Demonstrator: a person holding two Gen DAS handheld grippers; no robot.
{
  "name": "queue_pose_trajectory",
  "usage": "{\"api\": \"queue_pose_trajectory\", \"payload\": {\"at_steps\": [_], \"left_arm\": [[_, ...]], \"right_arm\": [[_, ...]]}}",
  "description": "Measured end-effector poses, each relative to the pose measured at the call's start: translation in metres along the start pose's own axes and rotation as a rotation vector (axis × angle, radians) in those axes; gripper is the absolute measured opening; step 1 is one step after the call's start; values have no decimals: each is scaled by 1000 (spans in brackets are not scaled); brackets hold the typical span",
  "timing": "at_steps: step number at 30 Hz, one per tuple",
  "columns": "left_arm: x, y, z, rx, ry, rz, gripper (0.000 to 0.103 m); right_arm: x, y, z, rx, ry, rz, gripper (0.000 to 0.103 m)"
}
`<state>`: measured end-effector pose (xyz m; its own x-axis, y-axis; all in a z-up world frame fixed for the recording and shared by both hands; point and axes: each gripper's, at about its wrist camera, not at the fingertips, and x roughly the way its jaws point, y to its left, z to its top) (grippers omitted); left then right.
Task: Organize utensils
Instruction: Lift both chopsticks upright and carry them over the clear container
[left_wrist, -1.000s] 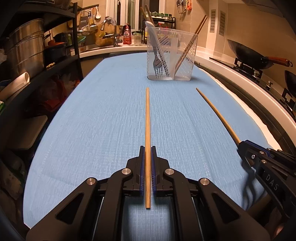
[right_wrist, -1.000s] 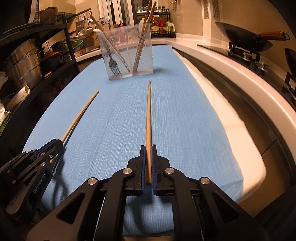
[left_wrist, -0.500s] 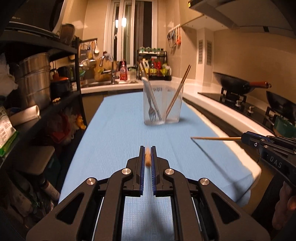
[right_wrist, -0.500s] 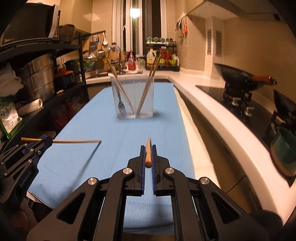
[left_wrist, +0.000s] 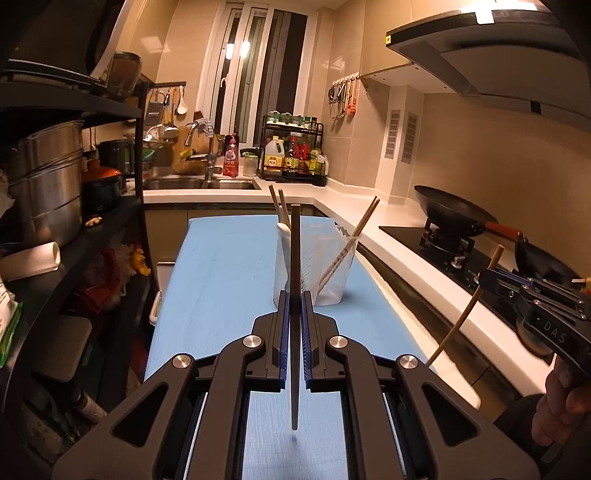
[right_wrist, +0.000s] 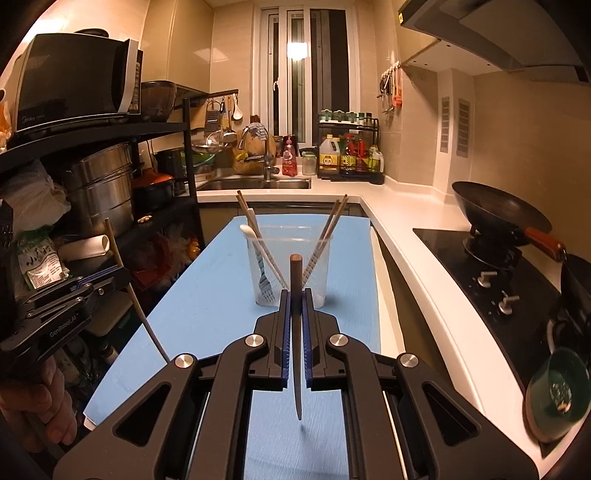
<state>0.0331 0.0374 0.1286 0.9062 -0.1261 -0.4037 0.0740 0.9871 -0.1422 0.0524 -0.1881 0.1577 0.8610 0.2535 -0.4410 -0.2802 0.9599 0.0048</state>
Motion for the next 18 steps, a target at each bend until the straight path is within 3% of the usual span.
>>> {"api": "queue_pose_trajectory", "payload": {"at_steps": [9, 18], "left_arm": [[37, 7, 39, -12, 63, -40, 6], [71, 7, 108, -17, 13, -86, 6]], "right_arm": [[35, -5, 59, 35, 11, 61, 6], [60, -5, 141, -9, -108, 72, 6]]}}
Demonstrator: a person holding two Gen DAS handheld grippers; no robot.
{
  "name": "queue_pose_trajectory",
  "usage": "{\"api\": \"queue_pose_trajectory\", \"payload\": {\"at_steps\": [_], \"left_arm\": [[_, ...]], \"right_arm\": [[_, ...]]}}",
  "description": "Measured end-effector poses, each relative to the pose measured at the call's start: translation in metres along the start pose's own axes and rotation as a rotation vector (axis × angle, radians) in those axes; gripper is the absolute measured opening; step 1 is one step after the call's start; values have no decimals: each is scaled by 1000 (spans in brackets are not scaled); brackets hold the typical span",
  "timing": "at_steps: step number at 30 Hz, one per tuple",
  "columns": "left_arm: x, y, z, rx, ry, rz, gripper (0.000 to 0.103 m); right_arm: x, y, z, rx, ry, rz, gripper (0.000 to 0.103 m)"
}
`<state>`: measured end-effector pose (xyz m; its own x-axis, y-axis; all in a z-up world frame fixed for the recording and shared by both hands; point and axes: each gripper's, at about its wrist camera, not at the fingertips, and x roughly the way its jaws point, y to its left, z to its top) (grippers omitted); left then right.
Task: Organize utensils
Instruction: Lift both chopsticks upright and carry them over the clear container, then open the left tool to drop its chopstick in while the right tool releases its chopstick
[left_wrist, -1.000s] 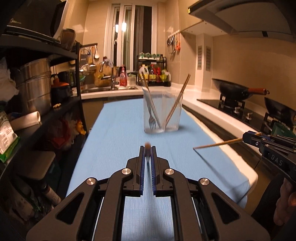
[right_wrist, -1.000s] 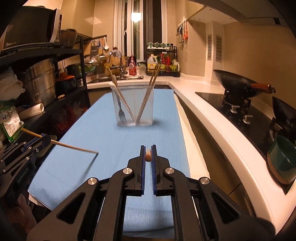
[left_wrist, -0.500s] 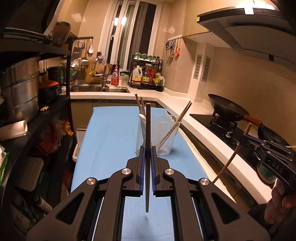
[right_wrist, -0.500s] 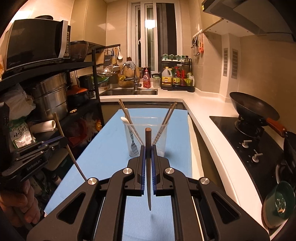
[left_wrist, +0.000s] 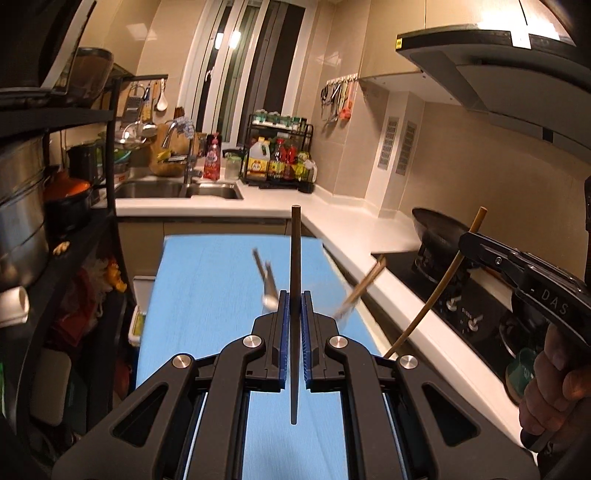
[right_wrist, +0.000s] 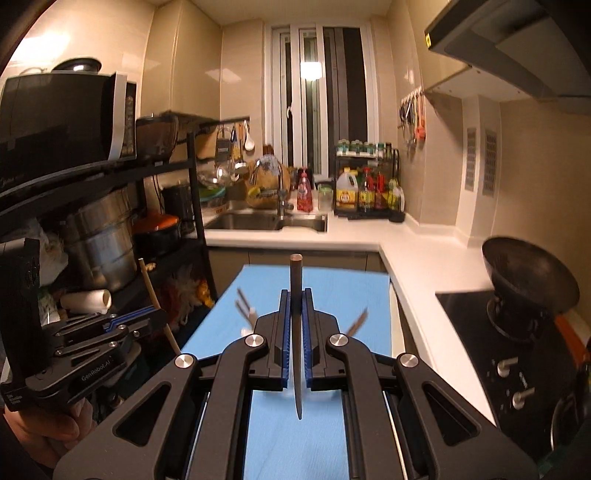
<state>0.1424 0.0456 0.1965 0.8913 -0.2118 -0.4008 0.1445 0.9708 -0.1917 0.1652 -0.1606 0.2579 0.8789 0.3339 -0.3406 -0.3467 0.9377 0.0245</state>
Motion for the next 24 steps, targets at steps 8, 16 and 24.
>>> {"api": "queue_pose_trajectory", "payload": {"at_steps": [8, 16, 24], "left_arm": [[40, -25, 69, 51, -119, -23, 6], [112, -32, 65, 108, -13, 18, 6], [169, -18, 28, 100, 248, -5, 7]], "right_arm": [[33, -11, 32, -1, -153, -39, 6], [96, -26, 9, 36, -59, -30, 6], [143, -22, -26, 6, 163, 10, 24]]}}
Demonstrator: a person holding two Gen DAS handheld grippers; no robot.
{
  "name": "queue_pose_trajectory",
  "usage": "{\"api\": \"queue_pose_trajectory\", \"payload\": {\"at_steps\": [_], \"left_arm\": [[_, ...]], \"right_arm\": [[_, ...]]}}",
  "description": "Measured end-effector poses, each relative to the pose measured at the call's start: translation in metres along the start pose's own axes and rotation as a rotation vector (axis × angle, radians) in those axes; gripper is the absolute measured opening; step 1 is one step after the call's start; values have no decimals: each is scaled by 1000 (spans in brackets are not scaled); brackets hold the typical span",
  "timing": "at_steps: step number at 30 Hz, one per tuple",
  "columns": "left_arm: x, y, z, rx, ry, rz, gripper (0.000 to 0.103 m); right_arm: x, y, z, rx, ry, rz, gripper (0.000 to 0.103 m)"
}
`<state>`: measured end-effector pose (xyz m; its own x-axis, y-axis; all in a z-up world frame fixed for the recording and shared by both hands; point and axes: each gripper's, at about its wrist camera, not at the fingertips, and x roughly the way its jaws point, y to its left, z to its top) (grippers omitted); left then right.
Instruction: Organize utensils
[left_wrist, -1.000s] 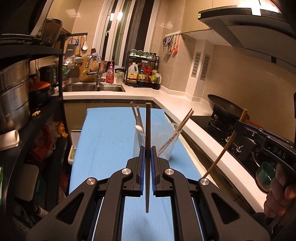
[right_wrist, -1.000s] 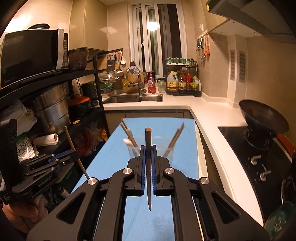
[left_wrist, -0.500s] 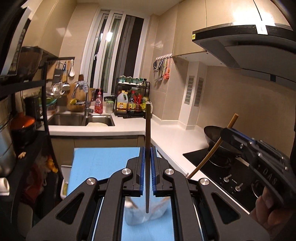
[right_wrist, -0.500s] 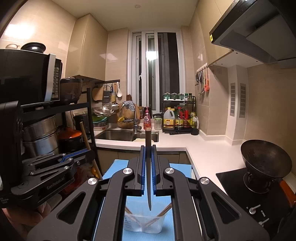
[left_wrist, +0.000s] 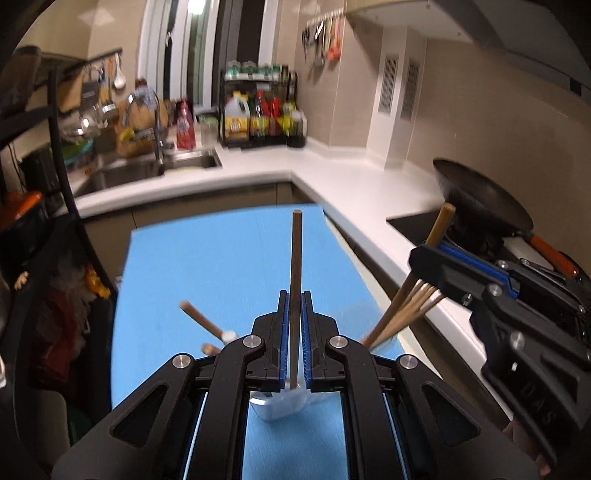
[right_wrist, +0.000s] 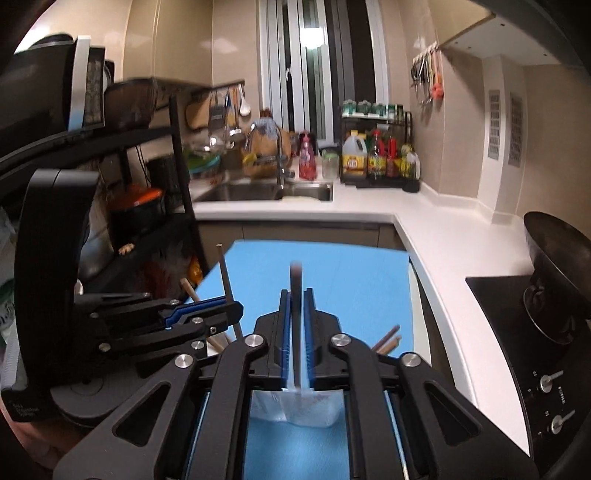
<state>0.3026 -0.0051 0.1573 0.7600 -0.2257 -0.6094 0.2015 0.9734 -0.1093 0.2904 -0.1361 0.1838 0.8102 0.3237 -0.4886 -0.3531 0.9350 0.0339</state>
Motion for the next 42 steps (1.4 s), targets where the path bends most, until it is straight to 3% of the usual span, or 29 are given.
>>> {"api": "queue_pose_trajectory", "payload": {"at_steps": [1, 2, 3, 8, 13, 19, 20, 22, 24, 30, 36, 42], "left_arm": [[2, 3, 0, -9, 14, -5, 10], [0, 6, -1, -22, 16, -11, 22], [-5, 9, -1, -30, 5, -14, 28], [-47, 21, -10, -52, -80, -19, 29], [-91, 30, -48, -82, -150, 13, 34], [-110, 23, -117, -99, -164, 64, 61], [-110, 21, -125, -103, -165, 70, 66], [-107, 17, -143, -115, -173, 73, 75], [-102, 15, -155, -122, -172, 101, 84], [-89, 2, -165, -43, -213, 196, 95], [-77, 11, -161, -109, -186, 210, 95], [-66, 12, -166, -126, -164, 221, 95]], "right_arm": [[0, -1, -2, 1, 11, -15, 33], [-3, -1, -3, 4, 13, -13, 39], [-6, -2, -3, 3, 13, -12, 39], [-37, -6, -5, -2, -30, -30, 39], [-71, -6, -24, 6, -70, -32, 45], [-97, 1, -79, 26, -80, -85, 73], [-98, 1, -89, 34, -80, -103, 83], [-97, 0, -111, 58, -66, -154, 87], [-97, -2, -128, 95, -59, -206, 98], [-85, -10, -151, 108, -13, -250, 98], [-77, -11, -162, 37, -54, -270, 98], [-70, -17, -159, 73, -77, -259, 98]]}}
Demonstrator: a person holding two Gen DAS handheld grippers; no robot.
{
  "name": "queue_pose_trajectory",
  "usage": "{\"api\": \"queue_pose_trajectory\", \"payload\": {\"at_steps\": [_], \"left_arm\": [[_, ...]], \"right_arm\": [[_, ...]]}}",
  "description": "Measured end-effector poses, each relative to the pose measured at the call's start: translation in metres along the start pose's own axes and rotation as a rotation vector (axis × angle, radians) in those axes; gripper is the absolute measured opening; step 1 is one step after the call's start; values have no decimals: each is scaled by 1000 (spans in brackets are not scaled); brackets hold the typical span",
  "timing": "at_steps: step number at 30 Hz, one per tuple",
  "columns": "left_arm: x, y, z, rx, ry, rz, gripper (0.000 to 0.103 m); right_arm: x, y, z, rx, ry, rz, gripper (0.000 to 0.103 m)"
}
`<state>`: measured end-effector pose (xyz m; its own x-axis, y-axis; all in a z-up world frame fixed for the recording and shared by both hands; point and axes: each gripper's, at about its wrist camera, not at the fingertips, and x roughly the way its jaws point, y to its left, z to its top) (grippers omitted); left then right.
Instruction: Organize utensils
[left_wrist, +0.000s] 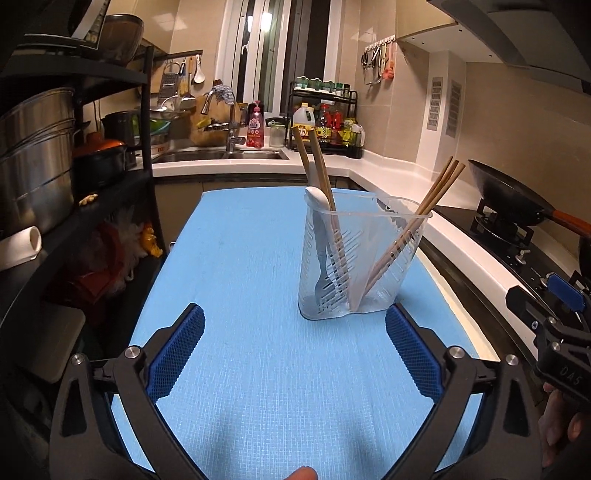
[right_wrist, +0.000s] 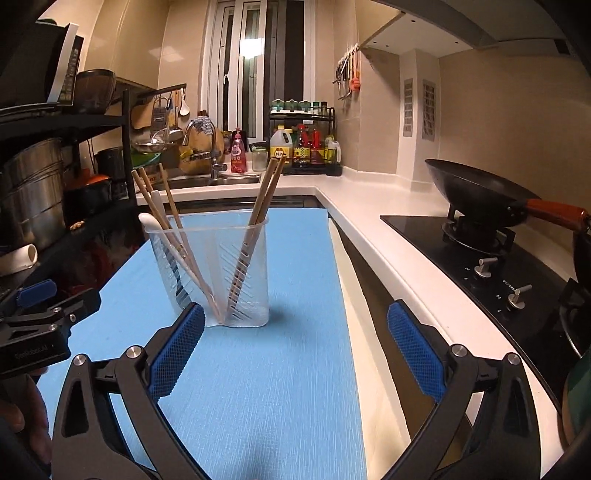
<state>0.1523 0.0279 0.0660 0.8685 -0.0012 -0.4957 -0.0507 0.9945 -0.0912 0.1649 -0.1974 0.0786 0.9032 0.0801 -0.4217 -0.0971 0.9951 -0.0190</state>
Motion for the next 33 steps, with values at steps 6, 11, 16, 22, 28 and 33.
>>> {"api": "queue_pose_trajectory", "payload": {"at_steps": [6, 11, 16, 22, 28, 33], "left_arm": [[3, -1, -2, 4, 4, 4, 95], [3, -2, -2, -2, -5, 7, 95], [-2, -3, -3, 7, -18, 3, 95], [-8, -5, -3, 16, -36, -9, 95], [-8, -5, -3, 13, -39, -19, 95], [-8, -3, -2, 8, -43, -19, 95]], "right_arm": [[5, 1, -1, 2, 9, 4, 98], [3, 2, -2, 1, -2, 3, 98], [-3, 4, -2, -8, -21, 0, 98], [-4, 5, -3, -13, -23, -10, 98], [-4, 5, -2, -12, -25, -12, 98], [-4, 4, -2, -16, -24, -10, 98]]}}
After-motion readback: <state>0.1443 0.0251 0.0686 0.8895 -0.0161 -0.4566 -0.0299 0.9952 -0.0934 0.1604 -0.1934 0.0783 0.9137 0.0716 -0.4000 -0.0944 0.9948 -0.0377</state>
